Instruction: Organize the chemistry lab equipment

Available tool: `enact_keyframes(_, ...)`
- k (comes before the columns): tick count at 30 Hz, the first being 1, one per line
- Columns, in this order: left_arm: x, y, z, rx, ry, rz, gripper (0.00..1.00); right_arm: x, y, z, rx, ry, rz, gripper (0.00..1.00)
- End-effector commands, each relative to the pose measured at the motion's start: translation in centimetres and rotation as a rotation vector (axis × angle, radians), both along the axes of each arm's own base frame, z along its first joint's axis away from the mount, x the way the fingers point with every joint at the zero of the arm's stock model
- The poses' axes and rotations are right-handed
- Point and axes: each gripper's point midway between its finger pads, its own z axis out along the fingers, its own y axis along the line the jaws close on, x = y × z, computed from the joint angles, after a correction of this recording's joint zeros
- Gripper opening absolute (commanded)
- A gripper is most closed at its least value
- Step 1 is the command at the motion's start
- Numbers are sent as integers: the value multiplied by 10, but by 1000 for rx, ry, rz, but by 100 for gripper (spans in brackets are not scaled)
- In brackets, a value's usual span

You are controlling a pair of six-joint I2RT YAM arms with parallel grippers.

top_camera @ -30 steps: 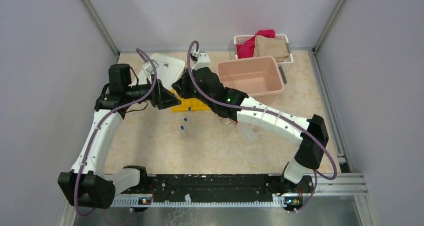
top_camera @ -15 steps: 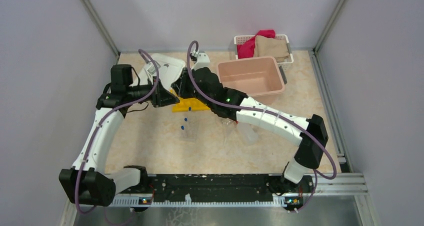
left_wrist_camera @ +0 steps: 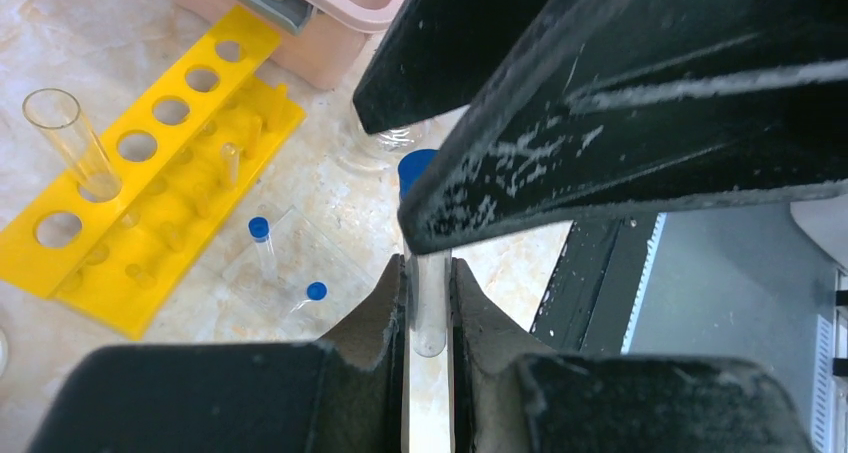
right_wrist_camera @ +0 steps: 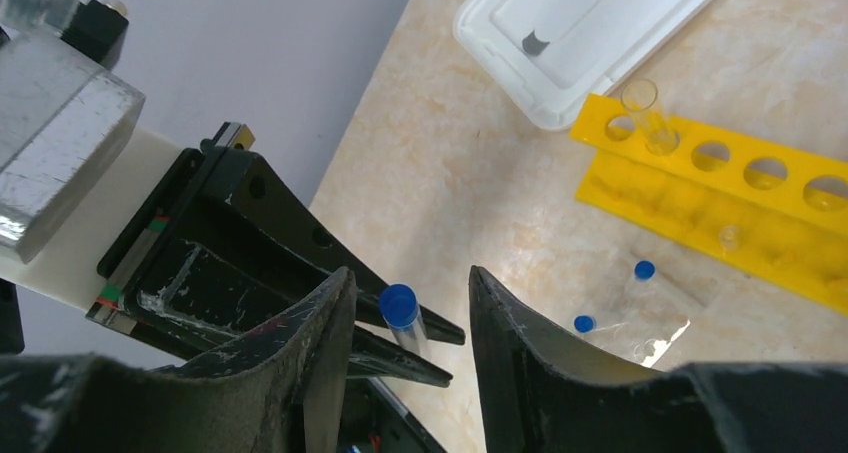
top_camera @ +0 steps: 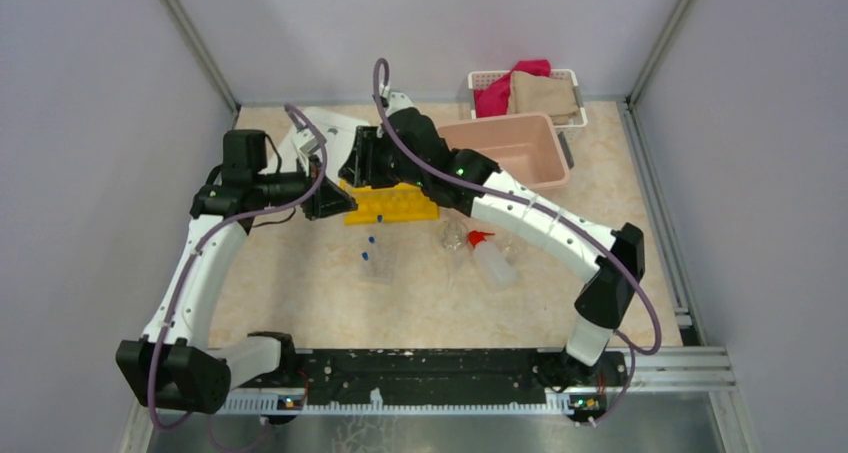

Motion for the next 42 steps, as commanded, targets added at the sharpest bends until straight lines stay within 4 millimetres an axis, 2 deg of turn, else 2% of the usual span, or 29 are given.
enact_keyframes(1,-4,-4,12,6,-63,-47,5,-10,3,5,-15,19,60,45)
enact_keyframes(9,-6,-4,12,31,-93,-58,5,-19,11,3,-7,46,122,38)
enact_keyframes(12,-6,-4,10,45,-105,-62,5,-20,13,3,-4,50,135,29)
enact_keyframes(18,-4,-2,7,63,-114,-56,6,-23,11,1,-20,55,150,3)
enact_keyframes(19,-3,-2,7,67,-118,-53,11,-22,9,-2,-30,58,149,0)
enact_keyframes(20,-3,-1,6,71,-117,-48,27,-22,6,-3,-39,59,147,0)
enact_keyframes(21,-2,0,5,78,-114,-38,60,-22,3,-3,-45,54,142,0)
enact_keyframes(22,0,1,4,87,-111,-24,81,-20,-2,-4,-54,49,133,0)
enact_keyframes(23,3,3,3,93,-109,-4,96,-18,-8,-3,-60,37,117,0)
enact_keyframes(24,5,5,3,101,-108,18,99,-15,-15,-4,-72,16,102,0)
enact_keyframes(29,22,20,-14,158,-59,152,99,1,-60,-15,-162,-124,-39,0)
enact_keyframes(34,42,38,-40,208,28,261,99,10,-95,-49,-235,-233,-140,0)
enact_keyframes(35,47,44,-44,206,49,293,99,9,-97,-61,-245,-239,-138,0)
enact_keyframes(37,56,53,-51,204,82,340,99,9,-98,-72,-243,-258,-134,0)
enact_keyframes(42,67,68,-64,204,150,400,99,9,-78,-93,-261,-299,-95,0)
